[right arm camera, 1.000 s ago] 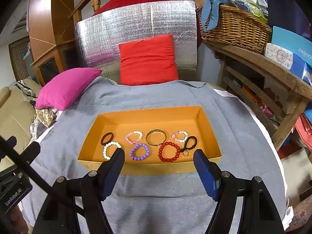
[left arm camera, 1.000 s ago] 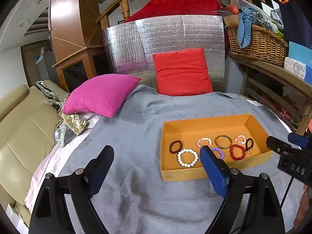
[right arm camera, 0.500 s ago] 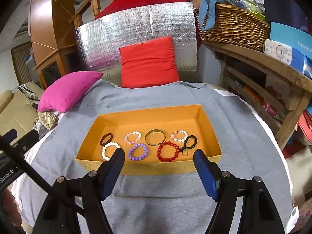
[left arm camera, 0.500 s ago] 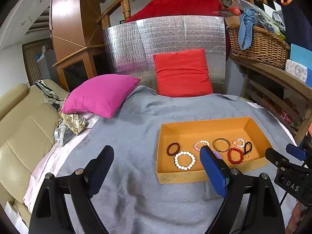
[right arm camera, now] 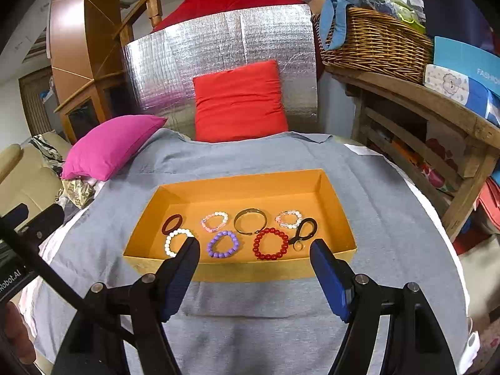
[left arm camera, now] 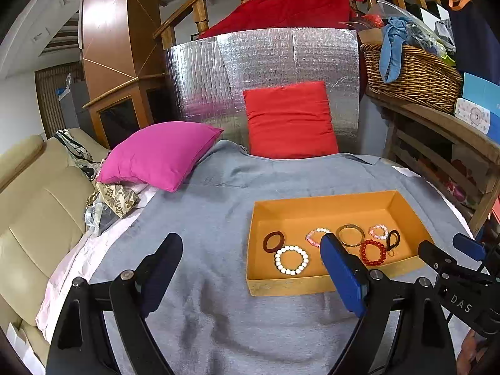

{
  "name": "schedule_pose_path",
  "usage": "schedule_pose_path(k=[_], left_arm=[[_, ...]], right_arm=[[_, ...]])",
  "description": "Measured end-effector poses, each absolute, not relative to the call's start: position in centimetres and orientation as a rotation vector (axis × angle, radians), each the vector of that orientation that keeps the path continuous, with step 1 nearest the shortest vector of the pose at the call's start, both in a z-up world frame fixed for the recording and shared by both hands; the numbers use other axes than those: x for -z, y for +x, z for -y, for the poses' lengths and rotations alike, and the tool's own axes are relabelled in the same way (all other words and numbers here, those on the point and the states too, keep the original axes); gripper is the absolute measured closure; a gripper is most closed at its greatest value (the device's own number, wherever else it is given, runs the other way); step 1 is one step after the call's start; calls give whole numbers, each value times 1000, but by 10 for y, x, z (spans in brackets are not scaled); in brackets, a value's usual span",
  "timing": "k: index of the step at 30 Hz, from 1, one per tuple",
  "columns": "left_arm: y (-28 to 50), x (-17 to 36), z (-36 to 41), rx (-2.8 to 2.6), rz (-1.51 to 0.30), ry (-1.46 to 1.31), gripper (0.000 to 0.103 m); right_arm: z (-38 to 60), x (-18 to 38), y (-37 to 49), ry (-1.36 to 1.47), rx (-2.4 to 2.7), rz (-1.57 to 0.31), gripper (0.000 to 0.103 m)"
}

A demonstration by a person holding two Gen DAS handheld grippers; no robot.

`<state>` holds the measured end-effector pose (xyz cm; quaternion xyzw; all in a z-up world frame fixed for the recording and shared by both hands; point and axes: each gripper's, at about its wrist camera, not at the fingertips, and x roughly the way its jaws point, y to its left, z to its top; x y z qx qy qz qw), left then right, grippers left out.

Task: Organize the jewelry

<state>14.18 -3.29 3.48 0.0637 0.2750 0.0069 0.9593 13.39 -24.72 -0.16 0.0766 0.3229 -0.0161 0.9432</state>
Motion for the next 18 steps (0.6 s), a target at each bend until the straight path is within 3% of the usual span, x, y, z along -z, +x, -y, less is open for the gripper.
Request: schedule_pose_path(k=[18], left_arm=[[143,-36,27,-13,-560,117,13]], right_arm=[[237,2,138,158,26,-655,27]])
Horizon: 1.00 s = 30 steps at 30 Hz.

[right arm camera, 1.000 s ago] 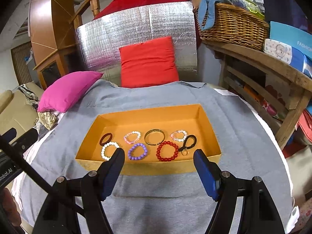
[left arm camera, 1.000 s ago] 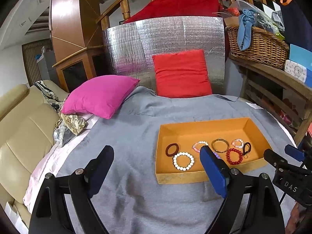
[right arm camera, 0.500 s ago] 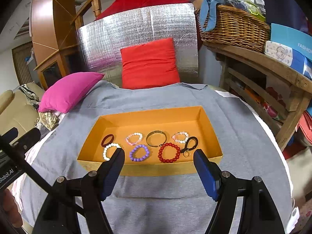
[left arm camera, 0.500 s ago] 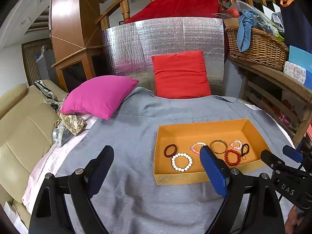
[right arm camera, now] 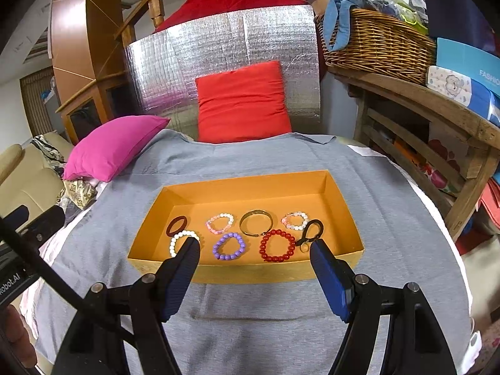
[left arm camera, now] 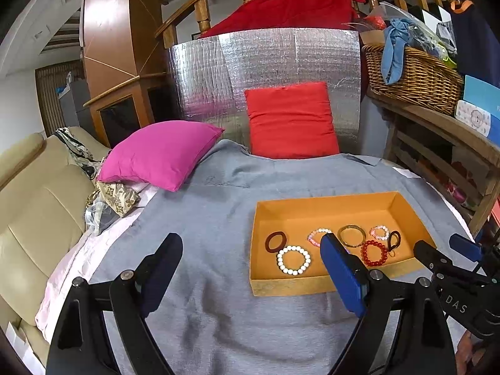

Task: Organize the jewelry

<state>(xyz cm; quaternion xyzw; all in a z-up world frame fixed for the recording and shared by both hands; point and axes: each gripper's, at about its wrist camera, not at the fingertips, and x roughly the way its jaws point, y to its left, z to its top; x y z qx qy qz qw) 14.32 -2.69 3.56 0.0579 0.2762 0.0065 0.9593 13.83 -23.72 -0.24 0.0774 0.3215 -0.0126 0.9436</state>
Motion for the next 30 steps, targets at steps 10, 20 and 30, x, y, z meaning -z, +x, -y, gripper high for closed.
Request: schedule_pose_path(k=[10,20,30], left_arm=[[145,-36,27,-5,-561,118,13],[155,-33,25,-4,-576,110,13],[168,-28,27,-6,-593,125,13]], right_arm=[[235,3,140,163,22,-656,27],[233,8,151,167,22,-664,27],[232,14,167,179,17,-682,27]])
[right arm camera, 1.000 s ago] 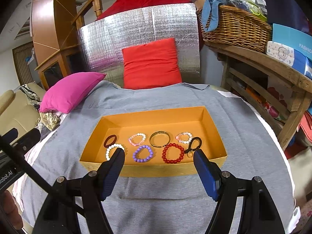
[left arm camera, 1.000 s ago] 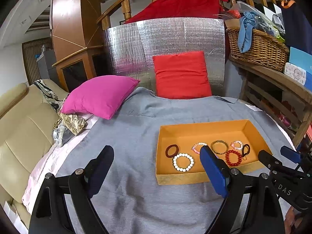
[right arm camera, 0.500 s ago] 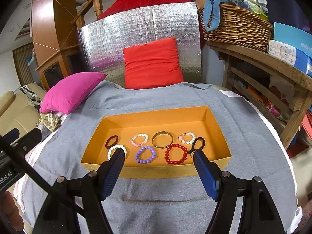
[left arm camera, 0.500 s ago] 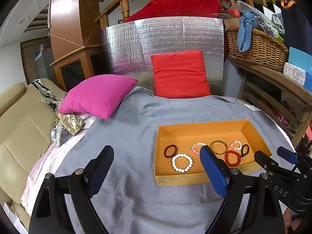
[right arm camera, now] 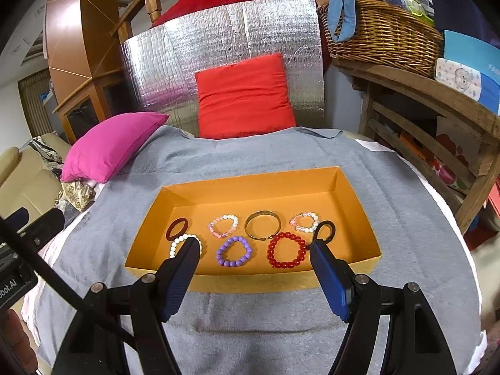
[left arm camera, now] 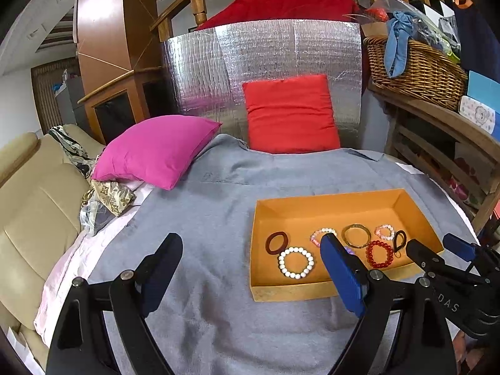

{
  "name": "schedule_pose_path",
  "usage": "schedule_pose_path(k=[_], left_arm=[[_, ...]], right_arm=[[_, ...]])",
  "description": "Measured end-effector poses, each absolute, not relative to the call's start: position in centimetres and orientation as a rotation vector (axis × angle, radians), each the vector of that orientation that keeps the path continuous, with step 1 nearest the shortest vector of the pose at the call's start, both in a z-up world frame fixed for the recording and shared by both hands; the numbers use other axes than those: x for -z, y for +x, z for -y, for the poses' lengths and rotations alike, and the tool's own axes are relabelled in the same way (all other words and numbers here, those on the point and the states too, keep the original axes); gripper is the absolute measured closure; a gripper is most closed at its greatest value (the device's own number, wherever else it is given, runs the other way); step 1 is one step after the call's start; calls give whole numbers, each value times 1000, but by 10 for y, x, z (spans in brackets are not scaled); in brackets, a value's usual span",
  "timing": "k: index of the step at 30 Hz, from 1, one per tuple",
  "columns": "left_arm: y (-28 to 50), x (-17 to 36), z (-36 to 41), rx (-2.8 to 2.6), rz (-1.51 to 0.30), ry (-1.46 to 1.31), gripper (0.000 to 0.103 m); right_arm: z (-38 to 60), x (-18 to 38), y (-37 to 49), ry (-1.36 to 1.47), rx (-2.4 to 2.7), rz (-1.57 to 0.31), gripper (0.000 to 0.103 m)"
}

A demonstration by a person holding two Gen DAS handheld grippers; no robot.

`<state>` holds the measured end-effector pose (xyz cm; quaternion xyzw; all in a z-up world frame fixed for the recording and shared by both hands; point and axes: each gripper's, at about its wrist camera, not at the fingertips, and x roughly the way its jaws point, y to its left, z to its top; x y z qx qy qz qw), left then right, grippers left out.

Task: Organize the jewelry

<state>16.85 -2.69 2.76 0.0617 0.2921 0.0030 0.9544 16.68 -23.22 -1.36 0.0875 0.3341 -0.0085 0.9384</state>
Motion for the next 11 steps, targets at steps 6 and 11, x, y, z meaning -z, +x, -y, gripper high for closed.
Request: schedule_pose_path(k=[6,11], left_arm=[[171,-27,25,-2,-590,124,13],[169,-25,23,42,-590,102,13]], right_arm=[[225,18,173,166,6,-694,27],[228,20,170,162,18,-688,27]])
